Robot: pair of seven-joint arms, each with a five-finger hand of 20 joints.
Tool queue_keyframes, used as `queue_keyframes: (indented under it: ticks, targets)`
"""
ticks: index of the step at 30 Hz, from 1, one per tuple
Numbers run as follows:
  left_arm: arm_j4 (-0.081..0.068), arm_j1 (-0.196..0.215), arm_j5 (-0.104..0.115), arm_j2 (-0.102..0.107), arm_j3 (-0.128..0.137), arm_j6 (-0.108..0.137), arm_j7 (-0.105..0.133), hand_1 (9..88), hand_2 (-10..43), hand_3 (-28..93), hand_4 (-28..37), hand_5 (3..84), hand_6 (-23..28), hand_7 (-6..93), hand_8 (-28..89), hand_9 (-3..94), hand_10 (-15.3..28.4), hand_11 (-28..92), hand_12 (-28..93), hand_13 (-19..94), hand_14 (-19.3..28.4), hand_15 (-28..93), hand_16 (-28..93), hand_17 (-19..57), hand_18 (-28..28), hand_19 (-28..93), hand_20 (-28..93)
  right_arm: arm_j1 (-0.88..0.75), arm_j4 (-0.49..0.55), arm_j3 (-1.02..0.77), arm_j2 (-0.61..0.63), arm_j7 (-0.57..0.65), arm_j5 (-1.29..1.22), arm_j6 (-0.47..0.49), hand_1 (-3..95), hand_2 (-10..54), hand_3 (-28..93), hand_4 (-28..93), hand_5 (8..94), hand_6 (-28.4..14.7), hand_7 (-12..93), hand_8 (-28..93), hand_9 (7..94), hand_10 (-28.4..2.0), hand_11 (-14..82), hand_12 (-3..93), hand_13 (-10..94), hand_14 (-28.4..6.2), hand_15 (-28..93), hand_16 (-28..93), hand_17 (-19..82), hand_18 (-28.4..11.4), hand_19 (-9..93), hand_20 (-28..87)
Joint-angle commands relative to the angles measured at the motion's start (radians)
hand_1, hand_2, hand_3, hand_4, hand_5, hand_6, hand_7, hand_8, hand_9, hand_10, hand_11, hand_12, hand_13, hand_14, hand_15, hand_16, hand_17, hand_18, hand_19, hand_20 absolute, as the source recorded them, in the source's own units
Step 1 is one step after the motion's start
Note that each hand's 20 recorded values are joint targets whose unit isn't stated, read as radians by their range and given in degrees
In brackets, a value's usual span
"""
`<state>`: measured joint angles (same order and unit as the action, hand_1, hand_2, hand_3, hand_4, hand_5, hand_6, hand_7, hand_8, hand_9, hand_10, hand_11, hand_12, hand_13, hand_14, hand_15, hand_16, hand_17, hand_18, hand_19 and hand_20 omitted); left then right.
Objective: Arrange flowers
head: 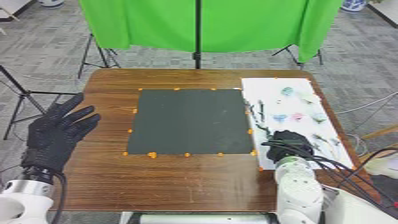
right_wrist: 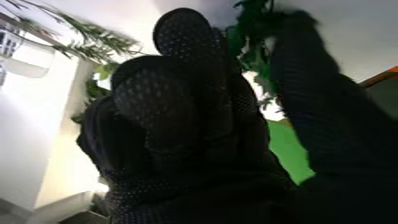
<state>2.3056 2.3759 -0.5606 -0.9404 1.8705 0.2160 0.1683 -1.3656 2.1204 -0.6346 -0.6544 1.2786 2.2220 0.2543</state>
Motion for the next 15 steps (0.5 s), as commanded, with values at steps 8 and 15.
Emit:
queue_keyframes:
  ticks: [8,15]
  targets:
    - [-0.001,0.02,-0.005,-0.006,0.012,-0.001,-0.008,20.4,8.2,76,-28.3,33.5,8.6,10.0,-8,29.5,19.7,25,11,22,27.0,47,-9,-10.1,28.2,57,-3,-0.097,-0.039,0.005,0.032,-0.075,0.033,-0.25,57.7,-9.5,71,-28,83.5,-4.2,24,13,90.4,-11.3,36.4,25.4,88,-6.0,62,20,58,-18.4,93,49]
    - [0.011,0.027,-0.012,-0.005,0.024,-0.002,-0.003,20.4,8.3,76,-28.3,33.5,8.6,10.0,-8,29.5,19.7,25,11,22,27.1,47,-9,-10.1,28.1,57,-3,-0.106,-0.001,-0.042,0.049,-0.055,0.08,-0.307,57.2,-9.5,74,-28,84.3,-5.2,23,18,90.7,-11.2,39.0,25.2,89,-5.8,64,21,59,-18.3,93,52]
